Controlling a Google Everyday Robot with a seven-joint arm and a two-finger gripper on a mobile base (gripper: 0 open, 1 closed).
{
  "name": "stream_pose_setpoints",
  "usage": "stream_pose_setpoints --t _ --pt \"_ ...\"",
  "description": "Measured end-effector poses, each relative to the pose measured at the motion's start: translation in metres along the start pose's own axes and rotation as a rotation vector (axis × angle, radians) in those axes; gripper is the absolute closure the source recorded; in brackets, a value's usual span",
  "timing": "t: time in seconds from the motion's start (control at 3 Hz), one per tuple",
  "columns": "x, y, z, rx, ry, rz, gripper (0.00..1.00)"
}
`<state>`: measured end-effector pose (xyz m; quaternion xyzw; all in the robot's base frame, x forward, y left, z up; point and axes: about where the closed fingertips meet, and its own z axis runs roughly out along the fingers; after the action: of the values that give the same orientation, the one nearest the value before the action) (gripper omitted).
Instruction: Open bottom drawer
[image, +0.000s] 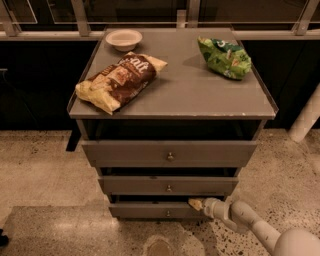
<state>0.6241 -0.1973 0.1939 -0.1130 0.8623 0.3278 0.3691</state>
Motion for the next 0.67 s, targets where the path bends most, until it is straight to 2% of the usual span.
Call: stream_pose_setpoints --t 0.33,0.67 --pt "-0.002 0.001 -0.001 0.0 0.0 0.0 1.0" --pt "0.01 0.008 -0.013 -0.015 0.016 0.028 1.0"
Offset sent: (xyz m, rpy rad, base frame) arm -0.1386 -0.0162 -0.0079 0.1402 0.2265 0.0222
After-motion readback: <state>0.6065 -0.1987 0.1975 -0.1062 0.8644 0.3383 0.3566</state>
